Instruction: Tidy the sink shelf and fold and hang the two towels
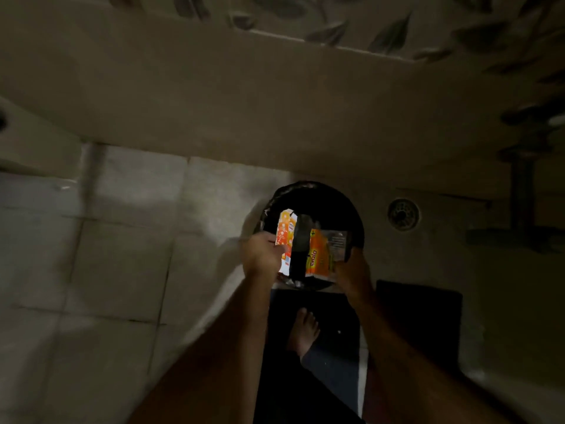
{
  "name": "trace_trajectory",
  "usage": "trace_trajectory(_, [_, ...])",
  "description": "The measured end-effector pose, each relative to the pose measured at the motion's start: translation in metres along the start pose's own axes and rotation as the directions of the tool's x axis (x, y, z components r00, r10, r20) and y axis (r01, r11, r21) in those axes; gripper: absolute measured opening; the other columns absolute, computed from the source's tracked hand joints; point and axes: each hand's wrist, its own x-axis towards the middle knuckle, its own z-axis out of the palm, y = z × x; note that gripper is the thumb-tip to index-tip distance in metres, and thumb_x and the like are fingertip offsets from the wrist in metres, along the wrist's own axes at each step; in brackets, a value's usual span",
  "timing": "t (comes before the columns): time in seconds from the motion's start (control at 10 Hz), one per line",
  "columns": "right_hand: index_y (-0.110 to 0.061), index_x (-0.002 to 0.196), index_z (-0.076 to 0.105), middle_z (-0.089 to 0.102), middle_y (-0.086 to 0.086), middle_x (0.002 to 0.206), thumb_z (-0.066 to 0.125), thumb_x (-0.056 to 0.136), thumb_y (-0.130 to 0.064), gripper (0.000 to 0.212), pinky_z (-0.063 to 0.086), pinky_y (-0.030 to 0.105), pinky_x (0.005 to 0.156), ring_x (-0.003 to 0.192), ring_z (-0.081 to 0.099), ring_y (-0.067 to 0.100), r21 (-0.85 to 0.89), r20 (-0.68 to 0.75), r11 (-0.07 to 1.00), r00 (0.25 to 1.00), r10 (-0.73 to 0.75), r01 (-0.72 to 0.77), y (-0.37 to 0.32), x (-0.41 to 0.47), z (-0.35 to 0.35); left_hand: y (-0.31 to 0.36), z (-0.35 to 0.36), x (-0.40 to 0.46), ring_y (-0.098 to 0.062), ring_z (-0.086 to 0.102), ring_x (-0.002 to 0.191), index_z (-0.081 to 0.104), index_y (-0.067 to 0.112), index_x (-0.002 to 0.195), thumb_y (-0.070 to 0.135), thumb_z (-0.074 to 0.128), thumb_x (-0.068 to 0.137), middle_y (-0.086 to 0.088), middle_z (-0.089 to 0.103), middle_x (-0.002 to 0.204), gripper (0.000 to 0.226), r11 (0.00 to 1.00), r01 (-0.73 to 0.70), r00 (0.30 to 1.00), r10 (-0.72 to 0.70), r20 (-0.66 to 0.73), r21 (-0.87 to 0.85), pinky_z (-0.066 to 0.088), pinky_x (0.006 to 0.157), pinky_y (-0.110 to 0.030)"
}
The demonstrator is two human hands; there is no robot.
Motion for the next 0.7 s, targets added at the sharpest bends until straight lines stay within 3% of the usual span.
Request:
trace_trajectory(0.1, [-0.008, 0.13, 0.044, 0.057, 0.021, 0.124, 0.057, 0.09, -0.018, 0.043, 0.054, 0.057, 0.086, 0.107, 0.06, 0.043, -0.01, -0.01, 1.0, 1.0, -0.01, 0.01, 0.005, 0.033, 0.016, -0.004, 0.029, 0.033, -0.029, 0.069, 0.094, 0.073, 0.012, 0.104, 0.021, 0.075, 0.082, -0.011, 0.073, 0.107, 0.024, 0.994, 0.0, 1.0, 0.0, -0.003, 0.111, 0.056, 0.078, -0.035])
trace_trajectory(0.2, [-0.012, 0.122, 0.046, 0.061, 0.017, 0.117, 0.062, 0.084, -0.027, 0.044, 0.056, 0.057, 0.081, 0.102, 0.064, 0.041, -0.021, -0.021, 0.999, 0.999, -0.035, 0.034, 0.027, 0.089, 0.04, -0.006, 0.052, 0.057, -0.028, 0.067, 0.101, 0.072, 0.011, 0.108, 0.025, 0.072, 0.085, -0.011, 0.072, 0.11, 0.026, 0.98, -0.02, 0.999, 0.028, -0.035, 0.2, 0.054, 0.082, -0.034])
trace_trajectory(0.3, [-0.013, 0.126, 0.047, 0.062, 0.015, 0.119, 0.066, 0.073, -0.039, 0.061, 0.057, 0.055, 0.081, 0.1, 0.065, 0.039, -0.052, -0.007, 0.997, 0.999, -0.053, 0.052, 0.022, 0.112, 0.051, -0.012, 0.074, 0.079, -0.029, 0.065, 0.106, 0.072, 0.01, 0.111, 0.025, 0.07, 0.086, -0.012, 0.071, 0.113, 0.028, 0.982, 0.005, 0.999, 0.003, -0.044, 0.189, 0.051, 0.083, -0.034])
trace_trajectory(0.4, [-0.006, 0.134, 0.045, 0.06, 0.019, 0.126, 0.072, 0.076, -0.036, 0.07, 0.053, 0.053, 0.09, 0.108, 0.062, 0.041, -0.076, -0.013, 0.995, 0.998, -0.059, 0.058, 0.004, 0.106, 0.051, -0.018, 0.088, 0.089, -0.033, 0.062, 0.109, 0.07, 0.009, 0.112, 0.027, 0.07, 0.086, -0.015, 0.069, 0.113, 0.032, 0.979, 0.015, 0.999, -0.005, -0.049, 0.205, 0.049, 0.083, -0.036])
trace_trajectory(0.5, [0.0, 0.148, 0.032, 0.041, 0.024, 0.148, 0.058, 0.096, -0.017, 0.061, 0.033, 0.043, 0.111, 0.135, 0.041, 0.041, -0.206, -0.017, 0.977, 0.999, -0.049, 0.045, -0.001, 0.1, 0.046, -0.016, 0.088, 0.08, -0.035, 0.06, 0.113, 0.065, 0.007, 0.116, 0.028, 0.065, 0.091, -0.018, 0.066, 0.117, 0.033, 0.964, 0.01, 0.995, 0.016, -0.094, 0.267, 0.049, 0.088, -0.039])
trace_trajectory(0.6, [0.001, 0.148, 0.031, 0.036, 0.023, 0.152, 0.041, 0.103, -0.007, 0.047, 0.025, 0.039, 0.116, 0.139, 0.035, 0.037, -0.256, -0.059, 0.964, 0.995, -0.085, 0.067, -0.002, 0.086, 0.036, -0.007, 0.071, 0.056, -0.033, 0.061, 0.111, 0.062, 0.005, 0.119, 0.028, 0.061, 0.094, -0.018, 0.066, 0.116, 0.034, 0.953, -0.102, 0.986, 0.135, -0.1, 0.286, 0.048, 0.086, -0.038])
trace_trajectory(0.7, [-0.001, 0.146, 0.034, 0.047, 0.024, 0.144, 0.044, 0.099, -0.008, 0.048, 0.037, 0.042, 0.108, 0.131, 0.046, 0.04, -0.27, -0.011, 0.958, 0.994, -0.105, 0.098, -0.02, 0.047, 0.014, 0.008, 0.045, 0.026, -0.031, 0.059, 0.111, 0.06, 0.009, 0.124, 0.033, 0.057, 0.096, -0.014, 0.065, 0.118, 0.037, 0.925, -0.233, 0.966, 0.255, -0.036, 0.3, 0.047, 0.086, -0.036])
